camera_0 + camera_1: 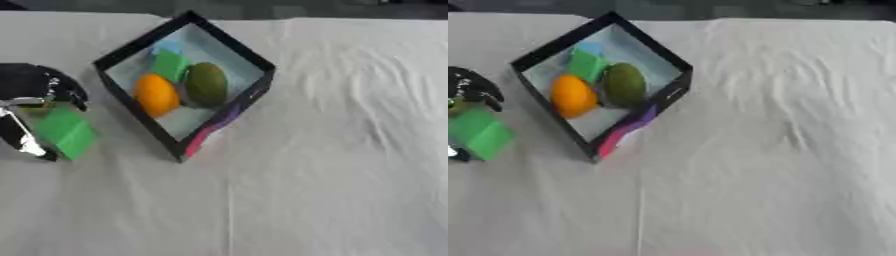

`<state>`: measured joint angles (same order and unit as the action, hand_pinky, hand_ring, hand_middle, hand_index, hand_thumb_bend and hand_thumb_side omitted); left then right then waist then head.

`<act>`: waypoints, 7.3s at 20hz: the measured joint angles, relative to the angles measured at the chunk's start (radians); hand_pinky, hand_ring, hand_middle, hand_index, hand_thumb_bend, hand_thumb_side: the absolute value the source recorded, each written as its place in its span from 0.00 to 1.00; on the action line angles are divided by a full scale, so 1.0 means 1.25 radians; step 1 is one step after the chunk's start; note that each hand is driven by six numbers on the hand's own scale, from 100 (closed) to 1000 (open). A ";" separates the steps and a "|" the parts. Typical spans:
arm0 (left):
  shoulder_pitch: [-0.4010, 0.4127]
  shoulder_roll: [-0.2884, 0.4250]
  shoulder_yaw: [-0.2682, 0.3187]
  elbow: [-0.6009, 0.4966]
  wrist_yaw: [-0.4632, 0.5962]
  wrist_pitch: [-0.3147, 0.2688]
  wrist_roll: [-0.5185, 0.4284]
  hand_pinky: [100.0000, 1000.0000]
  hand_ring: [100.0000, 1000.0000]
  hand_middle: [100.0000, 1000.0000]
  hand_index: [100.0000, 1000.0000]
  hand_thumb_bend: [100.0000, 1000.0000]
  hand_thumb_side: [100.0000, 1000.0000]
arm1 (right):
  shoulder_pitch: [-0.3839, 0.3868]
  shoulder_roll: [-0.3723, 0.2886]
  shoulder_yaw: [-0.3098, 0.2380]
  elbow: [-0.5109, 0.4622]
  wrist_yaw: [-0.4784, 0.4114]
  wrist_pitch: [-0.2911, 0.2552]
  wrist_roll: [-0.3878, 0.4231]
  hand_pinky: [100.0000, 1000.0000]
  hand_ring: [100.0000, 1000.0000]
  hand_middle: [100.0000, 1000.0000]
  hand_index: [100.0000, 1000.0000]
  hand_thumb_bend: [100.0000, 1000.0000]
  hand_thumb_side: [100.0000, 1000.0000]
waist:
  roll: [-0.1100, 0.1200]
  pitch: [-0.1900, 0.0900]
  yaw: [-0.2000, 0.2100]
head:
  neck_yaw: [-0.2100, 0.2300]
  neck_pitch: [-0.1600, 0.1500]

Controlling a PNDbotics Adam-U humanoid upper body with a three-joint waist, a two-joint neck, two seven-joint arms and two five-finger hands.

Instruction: Pick up objects on the table and place them in the box.

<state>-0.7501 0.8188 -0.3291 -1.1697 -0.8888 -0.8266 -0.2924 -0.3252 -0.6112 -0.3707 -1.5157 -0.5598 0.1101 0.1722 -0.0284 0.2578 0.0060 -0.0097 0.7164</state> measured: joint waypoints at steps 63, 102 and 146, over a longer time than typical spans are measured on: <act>-0.252 -0.127 0.170 0.162 0.461 0.089 -0.086 1.00 0.92 0.86 0.99 0.01 0.38 | -0.092 -0.002 0.055 0.007 -0.033 0.002 0.053 1.00 0.65 0.63 0.87 0.00 0.63 | 0.024 0.028 -0.091 | 0.064 -0.026; -0.043 0.139 0.248 0.152 0.482 0.191 -0.189 0.99 0.97 0.89 0.90 0.00 0.69 | -0.039 -0.031 0.043 0.025 -0.020 -0.018 0.045 1.00 0.65 0.62 0.87 0.00 0.62 | 0.023 -0.002 -0.029 | 0.039 0.005; -0.042 0.077 0.135 0.159 0.411 0.202 -0.200 1.00 0.98 0.88 0.91 0.14 0.64 | -0.025 -0.038 0.046 0.045 0.007 -0.028 0.056 1.00 0.65 0.63 0.87 0.00 0.64 | 0.023 -0.005 -0.013 | 0.122 0.008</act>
<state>-0.8021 0.9151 -0.1606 -0.9715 -0.3754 -0.5742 -0.5419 -0.3566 -0.6583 -0.3137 -1.4599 -0.5509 0.0749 0.2420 0.0010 0.2520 -0.0101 0.1423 0.7261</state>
